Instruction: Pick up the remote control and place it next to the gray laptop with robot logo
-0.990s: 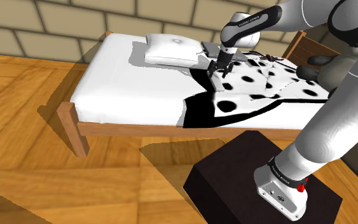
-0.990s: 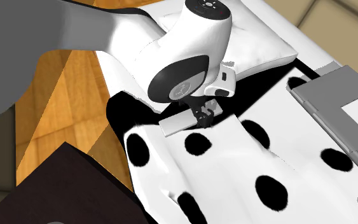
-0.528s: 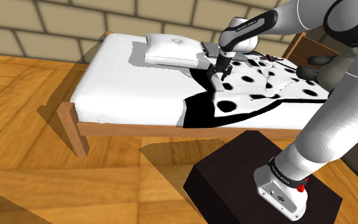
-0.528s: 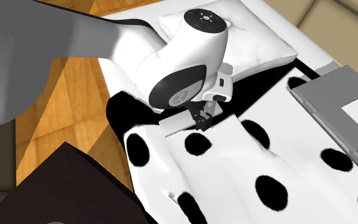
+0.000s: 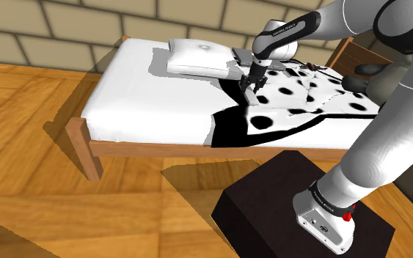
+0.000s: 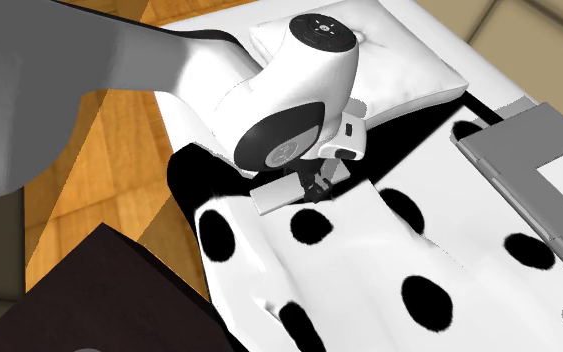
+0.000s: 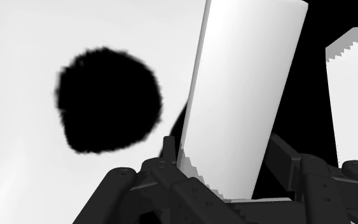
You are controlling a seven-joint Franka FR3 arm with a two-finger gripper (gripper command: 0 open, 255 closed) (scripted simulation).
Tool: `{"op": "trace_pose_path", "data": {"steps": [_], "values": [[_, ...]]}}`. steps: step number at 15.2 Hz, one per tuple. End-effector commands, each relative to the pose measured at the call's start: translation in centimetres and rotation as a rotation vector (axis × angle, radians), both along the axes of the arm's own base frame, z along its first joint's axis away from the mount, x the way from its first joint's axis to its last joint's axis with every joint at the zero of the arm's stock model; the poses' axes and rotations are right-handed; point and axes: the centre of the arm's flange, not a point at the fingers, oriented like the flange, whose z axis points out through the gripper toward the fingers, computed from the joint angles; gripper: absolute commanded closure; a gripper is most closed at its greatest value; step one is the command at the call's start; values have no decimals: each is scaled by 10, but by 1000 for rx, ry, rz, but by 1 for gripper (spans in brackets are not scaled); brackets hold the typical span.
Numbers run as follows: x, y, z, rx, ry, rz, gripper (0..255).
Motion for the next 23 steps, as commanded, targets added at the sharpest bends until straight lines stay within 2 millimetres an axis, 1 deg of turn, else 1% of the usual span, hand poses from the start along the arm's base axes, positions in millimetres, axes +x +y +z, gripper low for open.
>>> {"op": "trace_pose_path", "data": {"steps": [1,5,23], "values": [[0,0,0,0,1,0,255],[0,0,0,0,0,0,255],[0,0,95,0,0,0,255]]}}
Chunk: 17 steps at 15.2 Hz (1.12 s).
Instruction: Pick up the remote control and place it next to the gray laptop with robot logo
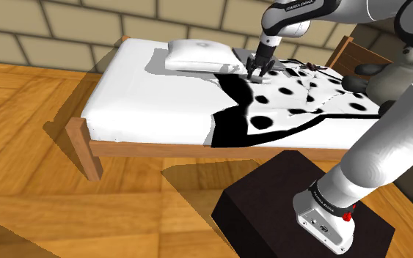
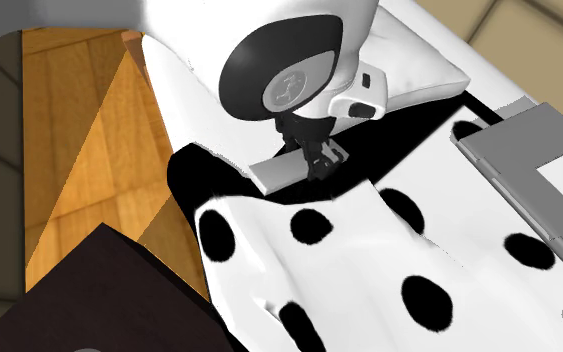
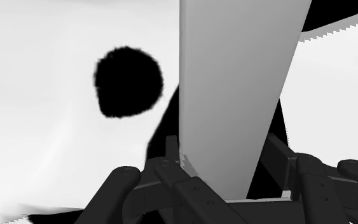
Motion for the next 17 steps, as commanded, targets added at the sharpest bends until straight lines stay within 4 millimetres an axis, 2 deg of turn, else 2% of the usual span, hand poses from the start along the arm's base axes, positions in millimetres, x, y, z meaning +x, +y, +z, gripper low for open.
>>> {"op": "trace_pose_path", "data": {"steps": [1,3,17], "values": [[-1,0,11,0,0,0,255],[-1,0,17,0,0,0,255],[-2,-184,17,0,0,0,255]]}}
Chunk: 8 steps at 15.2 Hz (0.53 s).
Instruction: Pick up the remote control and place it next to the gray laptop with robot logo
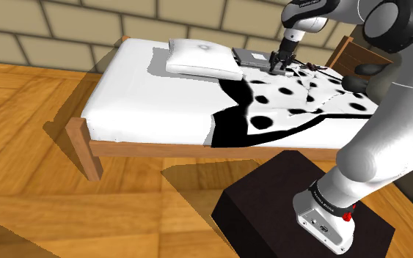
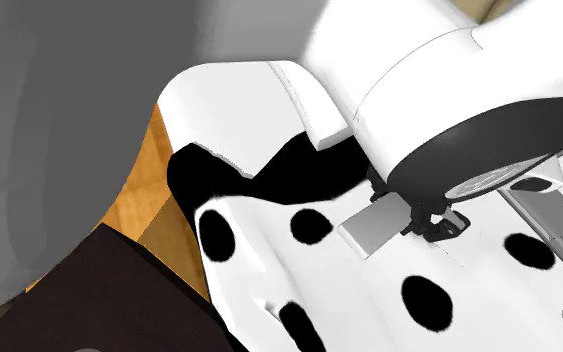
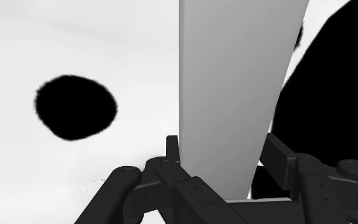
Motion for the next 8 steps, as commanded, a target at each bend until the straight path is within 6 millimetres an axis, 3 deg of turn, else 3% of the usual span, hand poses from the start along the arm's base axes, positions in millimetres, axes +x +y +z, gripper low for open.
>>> {"op": "trace_pose_path", "data": {"steps": [1,8], "values": [[1,-26,2,0,0,2,255],[0,-119,2,0,0,2,255]]}}
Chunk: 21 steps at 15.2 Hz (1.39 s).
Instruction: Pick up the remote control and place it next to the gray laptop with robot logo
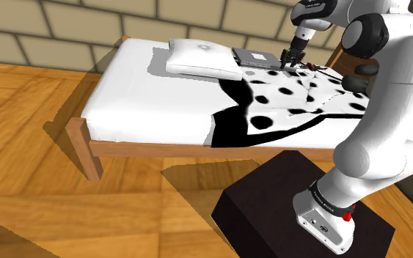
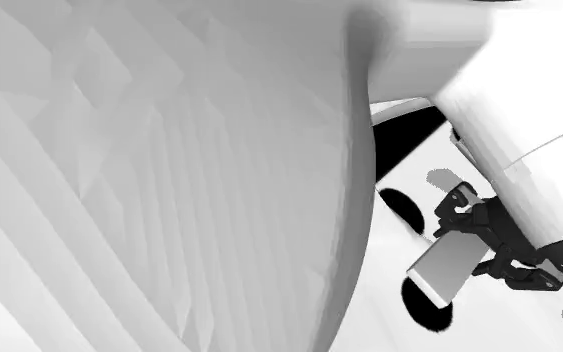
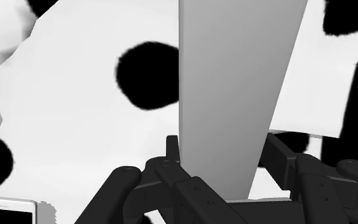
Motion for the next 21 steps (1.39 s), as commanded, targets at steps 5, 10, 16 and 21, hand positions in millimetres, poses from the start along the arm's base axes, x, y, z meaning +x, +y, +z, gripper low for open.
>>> {"op": "trace_pose_path", "data": {"steps": [5,10,16,21], "values": [[-2,-77,-7,0,-1,1,255],[-2,-77,-33,0,-1,1,255],[-2,-77,-65,0,-1,1,255],[-2,-77,-91,0,-1,1,255]]}}
